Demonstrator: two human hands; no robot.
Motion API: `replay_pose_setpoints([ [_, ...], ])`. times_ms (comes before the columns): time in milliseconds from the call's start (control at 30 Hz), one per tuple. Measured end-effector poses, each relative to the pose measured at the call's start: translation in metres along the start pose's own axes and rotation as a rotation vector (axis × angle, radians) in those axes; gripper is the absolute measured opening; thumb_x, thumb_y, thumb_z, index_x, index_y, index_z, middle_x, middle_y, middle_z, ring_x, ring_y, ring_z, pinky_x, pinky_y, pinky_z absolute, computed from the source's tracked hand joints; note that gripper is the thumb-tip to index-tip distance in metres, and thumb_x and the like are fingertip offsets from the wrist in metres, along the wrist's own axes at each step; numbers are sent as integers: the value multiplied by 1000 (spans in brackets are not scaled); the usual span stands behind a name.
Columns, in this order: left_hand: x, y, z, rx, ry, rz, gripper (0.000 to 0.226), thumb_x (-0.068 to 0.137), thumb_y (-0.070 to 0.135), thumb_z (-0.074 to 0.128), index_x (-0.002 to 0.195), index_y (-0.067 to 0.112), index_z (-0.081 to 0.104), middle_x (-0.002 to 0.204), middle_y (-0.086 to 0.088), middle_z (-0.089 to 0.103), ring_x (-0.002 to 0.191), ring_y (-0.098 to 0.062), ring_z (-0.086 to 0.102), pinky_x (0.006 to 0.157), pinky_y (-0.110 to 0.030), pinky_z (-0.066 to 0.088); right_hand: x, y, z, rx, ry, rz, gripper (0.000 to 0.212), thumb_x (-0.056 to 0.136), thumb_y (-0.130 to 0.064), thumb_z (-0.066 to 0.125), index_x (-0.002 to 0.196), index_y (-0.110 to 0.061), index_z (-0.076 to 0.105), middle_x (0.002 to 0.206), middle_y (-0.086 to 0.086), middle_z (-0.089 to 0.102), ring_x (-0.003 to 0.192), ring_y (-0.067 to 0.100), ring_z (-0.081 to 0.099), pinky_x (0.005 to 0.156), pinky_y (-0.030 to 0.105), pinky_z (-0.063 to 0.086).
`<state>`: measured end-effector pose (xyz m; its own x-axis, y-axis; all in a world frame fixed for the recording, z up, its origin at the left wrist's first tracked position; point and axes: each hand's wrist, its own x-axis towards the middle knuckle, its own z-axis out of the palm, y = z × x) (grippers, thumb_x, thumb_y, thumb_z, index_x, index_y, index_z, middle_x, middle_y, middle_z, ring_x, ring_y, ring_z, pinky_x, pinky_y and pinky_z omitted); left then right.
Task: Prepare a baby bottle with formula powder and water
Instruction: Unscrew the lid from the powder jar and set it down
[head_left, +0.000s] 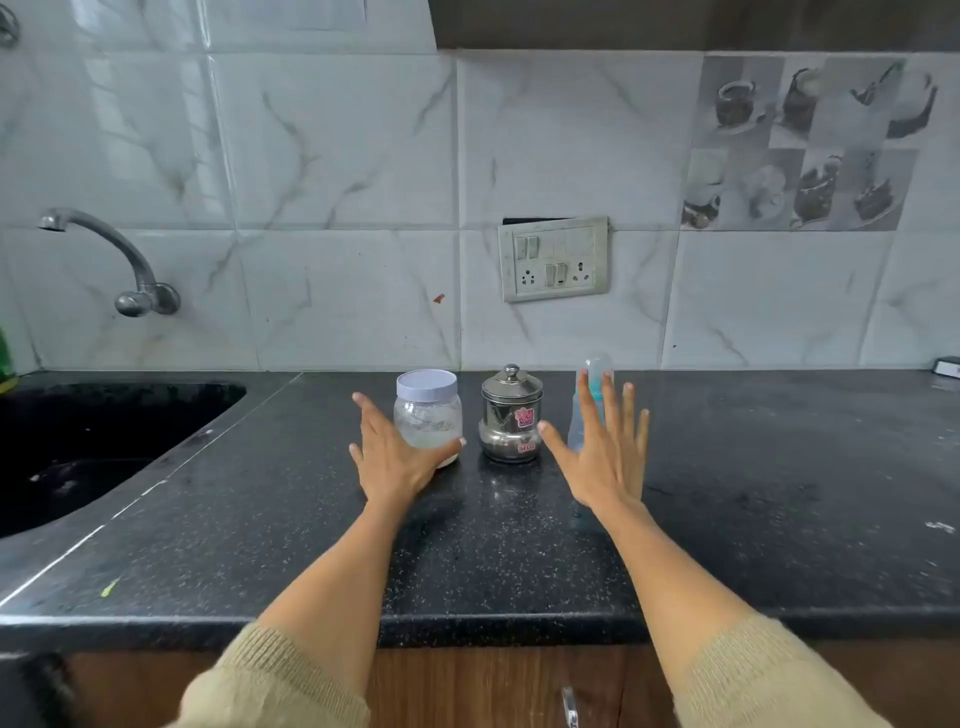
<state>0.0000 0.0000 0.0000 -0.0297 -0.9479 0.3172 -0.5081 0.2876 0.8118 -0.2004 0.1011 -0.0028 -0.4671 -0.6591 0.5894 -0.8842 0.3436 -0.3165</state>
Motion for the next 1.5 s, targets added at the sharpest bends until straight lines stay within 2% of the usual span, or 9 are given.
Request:
replay_pose_setpoints([
  [200,11,-2,9,-116,-72,-83,141,52,50,86,148,16,-12,152,-12,30,140,-37,26,111,-55,29,-3,3,15,-44,-3,-23,82,83,-76,19,142,-35,-21,160,2,-7,147,27,-10,119,48,-2],
  [333,10,-1,7,-101,-43,-19,100,56,44,85,137,18,32,132,-7,54,121,-29,51,97,-44,44,-2,4,18,-49,15,-51,84,76,-77,4,145,-34,-16,160,3,-2,147,27,-7,118,48,0],
  [600,-24,7,-2,-89,-122,36,88,55,44,85,127,19,41,124,-4,58,115,-26,55,89,-36,46,-4,-32,-7,114,84,-237,72,89,-65,26,150,-27,16,154,1,31,147,22,14,117,42,20],
  [767,-57,17,-7,-87,-184,76,83,53,45,85,121,20,43,116,0,61,107,-23,58,84,-35,50,6,-77,-43,351,-212,-210,73,86,-64,43,149,-36,18,143,-1,46,128,23,46,101,42,42],
  [933,-78,27,-12,-61,-235,69,87,55,48,83,124,19,40,117,-2,59,110,-24,56,84,-35,48,4,-106,-67,226,-456,-143,102,68,-74,59,148,-22,22,146,7,42,135,30,36,105,46,37],
  [1033,-85,31,-14,-33,-253,58,96,55,48,82,133,18,34,122,-5,56,114,-27,54,87,-38,48,1,-114,-76,75,-448,-155,66,69,-65,66,106,-11,58,115,9,59,105,28,55,77,35,48],
  [1133,-87,33,-17,-5,-270,75,89,56,46,82,128,18,37,118,-5,57,107,-25,55,84,-36,49,0,-116,-86,101,-475,-114,48,66,-54,72,66,-13,47,82,5,54,75,24,52,51,27,35],
  [1300,-84,33,-17,32,-301,120,89,57,46,81,129,17,37,121,-5,56,109,-26,54,84,-35,49,10,-122,-103,110,-709,-126,58,66,-34,70,122,-20,59,129,3,57,114,23,54,94,41,49],
  [1500,-81,30,-14,20,-293,109,88,54,49,80,125,19,38,119,-5,57,105,-25,56,78,-34,49,17,-130,-110,-53,-615,-132,72,71,-62,61,131,-25,51,138,2,45,121,24,48,93,38,45],
])
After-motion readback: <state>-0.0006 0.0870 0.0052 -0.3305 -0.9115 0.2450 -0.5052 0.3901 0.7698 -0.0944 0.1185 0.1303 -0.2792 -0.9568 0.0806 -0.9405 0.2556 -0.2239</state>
